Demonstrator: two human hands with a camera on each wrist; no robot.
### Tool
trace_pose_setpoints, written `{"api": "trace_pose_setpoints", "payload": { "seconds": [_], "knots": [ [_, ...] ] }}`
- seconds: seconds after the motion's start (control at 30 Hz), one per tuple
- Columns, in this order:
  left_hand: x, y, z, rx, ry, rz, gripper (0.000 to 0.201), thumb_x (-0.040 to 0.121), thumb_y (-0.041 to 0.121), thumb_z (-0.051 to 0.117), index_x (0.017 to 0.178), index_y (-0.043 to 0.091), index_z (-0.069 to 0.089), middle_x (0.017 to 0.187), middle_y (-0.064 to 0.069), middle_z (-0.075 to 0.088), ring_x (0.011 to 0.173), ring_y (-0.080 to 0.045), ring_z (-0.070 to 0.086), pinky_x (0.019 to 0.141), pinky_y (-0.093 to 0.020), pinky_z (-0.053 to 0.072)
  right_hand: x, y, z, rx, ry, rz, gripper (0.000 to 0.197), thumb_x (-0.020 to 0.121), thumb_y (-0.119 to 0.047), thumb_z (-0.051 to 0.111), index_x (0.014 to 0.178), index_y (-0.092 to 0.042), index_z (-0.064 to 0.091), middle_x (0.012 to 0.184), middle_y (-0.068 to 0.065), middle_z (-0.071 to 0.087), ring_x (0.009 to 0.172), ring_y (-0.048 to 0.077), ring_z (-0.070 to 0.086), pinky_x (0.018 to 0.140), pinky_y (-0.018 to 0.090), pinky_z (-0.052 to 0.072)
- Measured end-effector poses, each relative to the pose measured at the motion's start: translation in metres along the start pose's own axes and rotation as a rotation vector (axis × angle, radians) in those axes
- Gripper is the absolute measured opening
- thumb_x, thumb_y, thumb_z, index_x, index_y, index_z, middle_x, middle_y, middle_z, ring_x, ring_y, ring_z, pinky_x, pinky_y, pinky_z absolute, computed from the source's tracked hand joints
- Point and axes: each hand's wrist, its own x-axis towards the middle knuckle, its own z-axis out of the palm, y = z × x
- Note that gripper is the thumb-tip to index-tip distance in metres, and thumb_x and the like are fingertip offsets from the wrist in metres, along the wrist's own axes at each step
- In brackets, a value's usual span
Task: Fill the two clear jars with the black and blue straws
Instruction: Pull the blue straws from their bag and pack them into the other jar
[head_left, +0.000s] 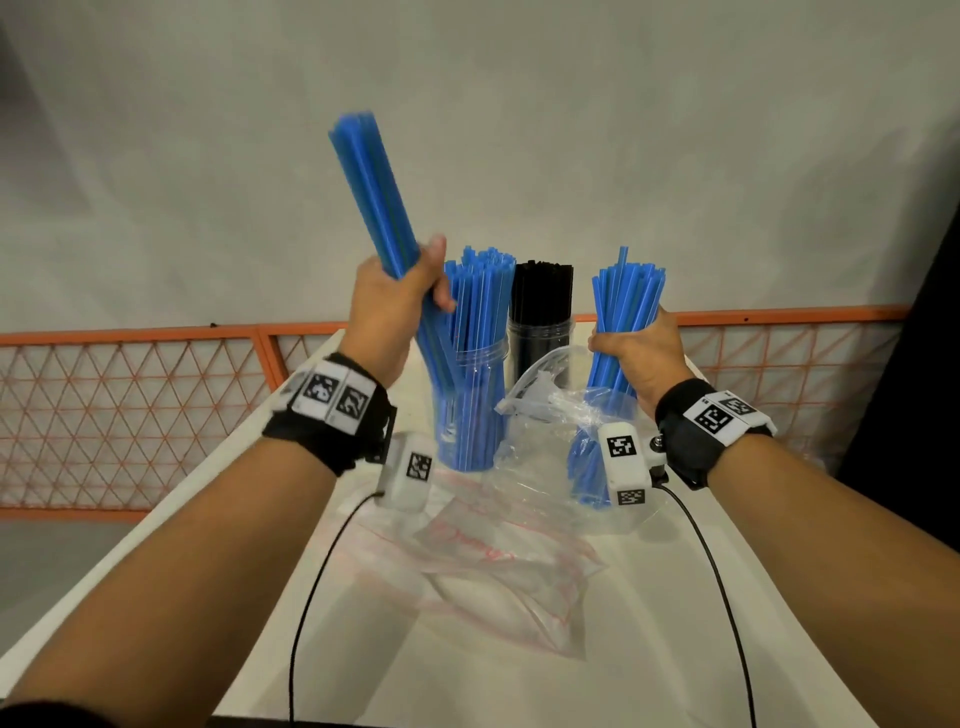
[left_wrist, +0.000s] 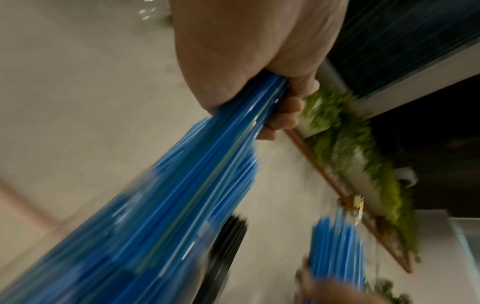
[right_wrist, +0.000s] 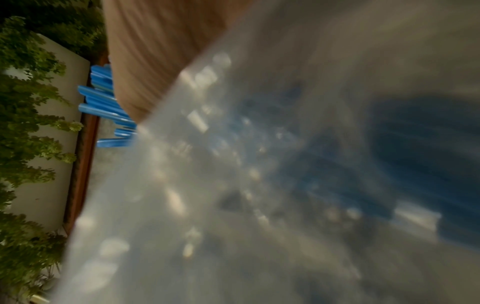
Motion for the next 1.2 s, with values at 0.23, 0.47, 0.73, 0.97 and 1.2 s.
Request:
{"api": "trace_pose_setpoints", "payload": {
  "seconds": [0.23,0.47,0.73,0.97,1.2],
  "knots": [
    [0.027,0.019,0.019,0.055,0.003,0.112,0.019,0.097,0.026,0.063,0.082,0.017,0.055,0.059,-0.002,0.061,0.064,-0.023,0.062,0.079,-0.04,0.054,0.001,0.0,0.0,-0.001,0.001,0.017,0.035,0.07,-0.003,0.079,0.09,-0.026,0.062,0.076,-0.011,0.068,0.071,0.003,0.069,0.063,0.02,0.054],
    [0.022,-0.019,0.018,0.045,-0.005,0.029,0.02,0.097,0.029,0.062,0.08,0.018,0.057,0.054,0.001,0.053,0.056,-0.019,0.052,0.072,-0.041,0.051,0.001,0.0,0.0,-0.004,-0.007,0.014,0.036,0.07,-0.003,0.079,0.09,-0.027,0.062,0.076,-0.01,0.068,0.07,0.003,0.069,0.06,0.017,0.053],
    [0.028,-0.041,0.026,0.193,0.035,-0.064,0.016,0.093,0.022,0.068,0.088,0.01,0.058,0.06,-0.003,0.06,0.055,-0.013,0.06,0.066,-0.026,0.054,-0.001,-0.002,0.0,-0.007,-0.009,0.014,0.034,0.071,-0.001,0.078,0.088,-0.025,0.06,0.084,-0.001,0.067,0.08,0.014,0.068,0.063,0.022,0.053],
    [0.071,0.001,0.039,0.381,0.204,0.127,0.046,0.077,0.015,0.072,0.113,0.024,0.044,0.077,0.004,0.061,0.056,-0.002,0.056,0.057,-0.019,0.052,-0.003,-0.004,-0.001,0.006,-0.016,0.025,0.032,0.072,-0.001,0.077,0.09,-0.022,0.061,0.085,0.0,0.067,0.08,0.013,0.067,0.063,0.02,0.052],
    [0.099,0.013,0.028,0.736,-0.047,0.104,0.045,0.079,0.006,0.061,0.121,0.021,0.055,0.086,-0.008,0.067,0.074,-0.024,0.064,0.075,-0.038,0.057,-0.004,-0.005,-0.002,0.002,-0.024,0.023,0.031,0.073,-0.002,0.077,0.091,-0.021,0.06,0.085,0.001,0.066,0.079,0.012,0.067,0.059,0.016,0.051]
  ]
}}
